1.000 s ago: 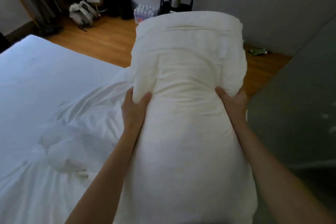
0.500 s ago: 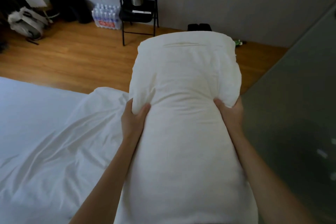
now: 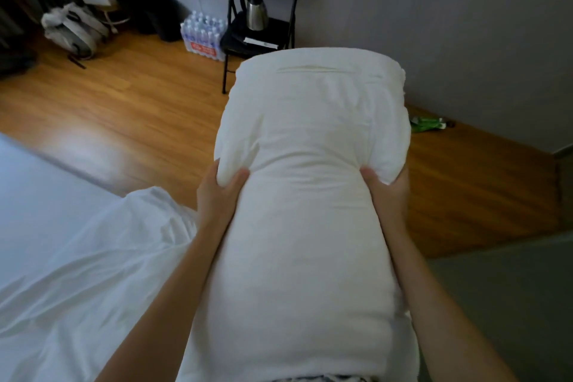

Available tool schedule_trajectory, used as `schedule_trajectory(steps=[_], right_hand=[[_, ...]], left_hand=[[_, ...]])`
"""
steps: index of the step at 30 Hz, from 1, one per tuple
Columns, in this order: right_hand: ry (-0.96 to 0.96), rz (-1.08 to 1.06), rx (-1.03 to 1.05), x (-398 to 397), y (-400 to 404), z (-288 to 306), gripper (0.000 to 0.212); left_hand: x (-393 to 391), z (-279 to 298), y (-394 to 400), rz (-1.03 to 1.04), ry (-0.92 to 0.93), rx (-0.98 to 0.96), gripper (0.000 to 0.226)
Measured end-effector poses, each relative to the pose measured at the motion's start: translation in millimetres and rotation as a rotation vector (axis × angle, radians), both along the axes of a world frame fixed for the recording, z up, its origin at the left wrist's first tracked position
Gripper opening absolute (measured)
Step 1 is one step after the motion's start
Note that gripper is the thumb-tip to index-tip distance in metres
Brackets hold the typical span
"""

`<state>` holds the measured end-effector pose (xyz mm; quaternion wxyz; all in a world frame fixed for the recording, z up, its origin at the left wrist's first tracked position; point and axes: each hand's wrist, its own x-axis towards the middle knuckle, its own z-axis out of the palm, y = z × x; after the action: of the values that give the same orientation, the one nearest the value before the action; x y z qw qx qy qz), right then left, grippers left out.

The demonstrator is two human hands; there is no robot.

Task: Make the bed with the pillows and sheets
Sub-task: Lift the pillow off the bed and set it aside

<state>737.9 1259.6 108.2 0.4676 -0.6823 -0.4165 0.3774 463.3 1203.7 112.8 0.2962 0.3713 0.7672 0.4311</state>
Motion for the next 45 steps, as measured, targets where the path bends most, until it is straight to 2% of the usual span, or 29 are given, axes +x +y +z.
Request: schedule_trajectory(steps=[5, 11, 15, 20, 22, 27, 32, 36, 40, 42, 45], right_hand=[[0.020, 0.032, -0.041, -8, 92, -12, 0.068], [-0.028, 0.047, 0.010, -45, 226, -10, 0.070], [-0.057, 0.023, 0.033, -87, 318, 9, 0.068], [-0.077, 0.094, 0.038, -166, 415, 33, 0.059], [-0.063, 0.161, 0.028, -208, 448, 35, 0.058], [-0.070, 0.417, -0.003, -333, 530, 23, 0.070], [-0.021, 0.671, -0.007, -484, 601, -4, 0.058], [-0.007, 0.862, 0.001, -630, 657, -13, 0.073], [-0.018, 1.119, 0.065, -768, 688, 12, 0.055], [0.008, 1.224, 0.043, -824, 697, 19, 0.053], [0.031, 1.304, -0.020, -890, 706, 14, 0.040]], left_hand=[[-8, -14, 86, 0.013, -0.005, -0.031, 0.051], [-43, -24, 215, 0.016, -0.034, 0.013, 0.053], [-86, -8, 313, -0.024, -0.048, 0.070, 0.049], [-168, 0, 386, 0.077, -0.086, 0.117, 0.057], [-205, 3, 405, 0.147, -0.081, 0.138, 0.056], [-295, -4, 421, 0.404, -0.058, 0.115, 0.058], [-396, -23, 438, 0.646, -0.065, 0.106, 0.052], [-488, -18, 460, 0.879, -0.012, 0.127, 0.044], [-568, 0, 468, 1.105, 0.010, 0.097, 0.044], [-602, 3, 470, 1.198, 0.026, 0.104, 0.053], [-644, 8, 474, 1.301, 0.050, 0.080, 0.052]])
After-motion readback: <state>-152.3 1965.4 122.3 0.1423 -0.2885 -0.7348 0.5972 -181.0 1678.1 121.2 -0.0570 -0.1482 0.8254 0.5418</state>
